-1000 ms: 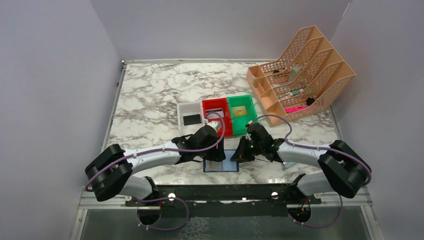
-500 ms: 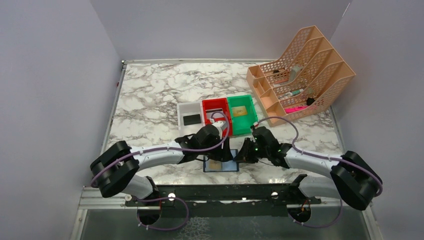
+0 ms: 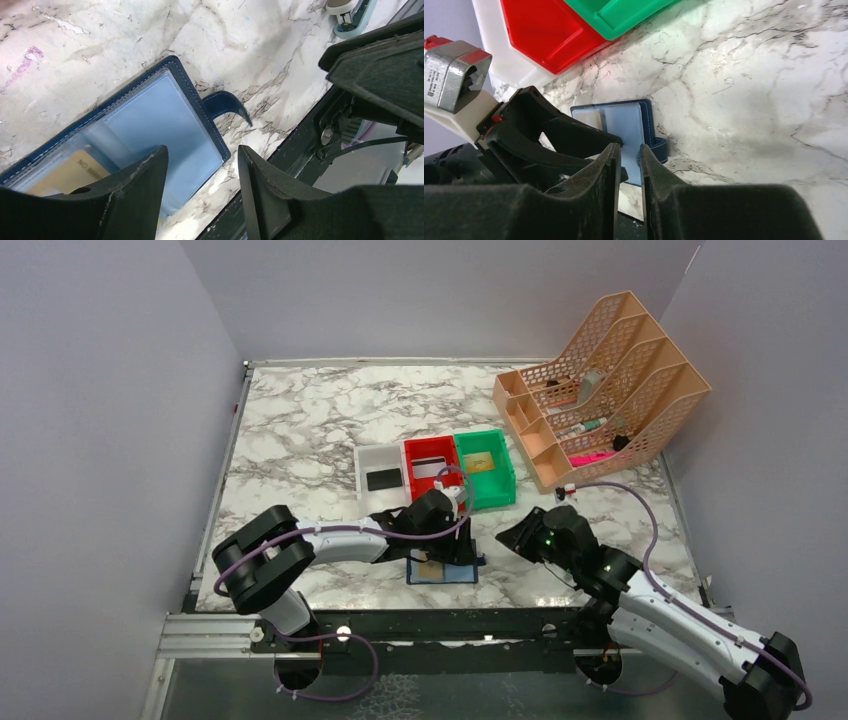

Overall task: Take the credit cards out of the card holder
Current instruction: Remove the credit card from the card holder.

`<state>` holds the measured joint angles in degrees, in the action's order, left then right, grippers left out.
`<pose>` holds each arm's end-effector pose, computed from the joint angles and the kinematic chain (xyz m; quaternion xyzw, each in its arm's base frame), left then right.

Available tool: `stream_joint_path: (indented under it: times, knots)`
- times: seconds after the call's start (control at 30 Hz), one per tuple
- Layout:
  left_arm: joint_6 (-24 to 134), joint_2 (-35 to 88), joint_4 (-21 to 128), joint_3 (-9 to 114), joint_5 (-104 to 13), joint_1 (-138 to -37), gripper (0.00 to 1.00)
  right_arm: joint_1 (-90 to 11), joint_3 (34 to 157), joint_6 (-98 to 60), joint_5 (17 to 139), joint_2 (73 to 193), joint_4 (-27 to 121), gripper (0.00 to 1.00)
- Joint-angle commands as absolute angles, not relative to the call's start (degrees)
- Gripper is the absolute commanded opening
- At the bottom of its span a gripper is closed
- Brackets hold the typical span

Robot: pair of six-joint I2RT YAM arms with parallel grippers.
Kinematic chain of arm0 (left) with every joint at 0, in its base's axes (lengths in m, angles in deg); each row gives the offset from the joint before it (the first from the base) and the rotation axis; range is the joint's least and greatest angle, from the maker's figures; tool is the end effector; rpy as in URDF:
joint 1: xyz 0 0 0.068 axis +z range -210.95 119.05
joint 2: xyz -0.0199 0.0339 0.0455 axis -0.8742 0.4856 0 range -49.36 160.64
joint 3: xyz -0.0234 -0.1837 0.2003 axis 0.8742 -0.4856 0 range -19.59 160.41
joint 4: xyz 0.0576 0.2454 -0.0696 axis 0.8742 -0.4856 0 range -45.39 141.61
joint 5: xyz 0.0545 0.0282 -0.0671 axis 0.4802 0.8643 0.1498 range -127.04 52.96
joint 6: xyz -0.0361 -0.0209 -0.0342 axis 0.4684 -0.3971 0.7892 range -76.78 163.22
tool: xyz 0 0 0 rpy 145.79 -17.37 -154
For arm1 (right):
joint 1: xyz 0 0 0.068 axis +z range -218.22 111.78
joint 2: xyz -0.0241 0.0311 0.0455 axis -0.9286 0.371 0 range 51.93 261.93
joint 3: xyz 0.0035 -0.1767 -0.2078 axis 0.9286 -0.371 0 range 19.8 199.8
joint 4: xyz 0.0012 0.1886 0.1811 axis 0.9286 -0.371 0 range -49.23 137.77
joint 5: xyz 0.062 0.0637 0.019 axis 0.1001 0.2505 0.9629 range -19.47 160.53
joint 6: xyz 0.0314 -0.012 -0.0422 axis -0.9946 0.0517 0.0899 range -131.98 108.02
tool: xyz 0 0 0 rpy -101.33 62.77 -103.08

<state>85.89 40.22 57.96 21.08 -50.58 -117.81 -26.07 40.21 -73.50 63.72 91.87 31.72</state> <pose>0.1593 -0.2594 0.1587 0.1594 0.8963 -0.3747 0.1756 0.1196 0.1025 0.1939 0.1761 0.8706 0.3262 0.3235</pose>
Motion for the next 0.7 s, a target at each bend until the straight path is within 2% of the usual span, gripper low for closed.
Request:
stream_joint_path:
  times: [0.0,0.13,0.47,0.67]
  knots:
    - [86.3,39.0,57.2,22.0,-49.2,-118.3,0.56,-25.9,37.9,-75.5,59.4,87.6,28.6,0.27]
    - [84.7,33.7,51.8,22.6,-43.2,-118.3,0.57,-25.9,37.6,-72.0,65.3,88.3,34.9,0.27]
    - [86.0,23.9,38.2,21.3,-26.7,-118.0,0.59,-25.9,44.6,-59.7,78.8,99.9,44.4,0.25]
    - [90.3,16.8,33.4,17.8,-17.9,-116.9,0.60,-25.4,49.2,-55.7,84.1,108.5,44.8,0.34]
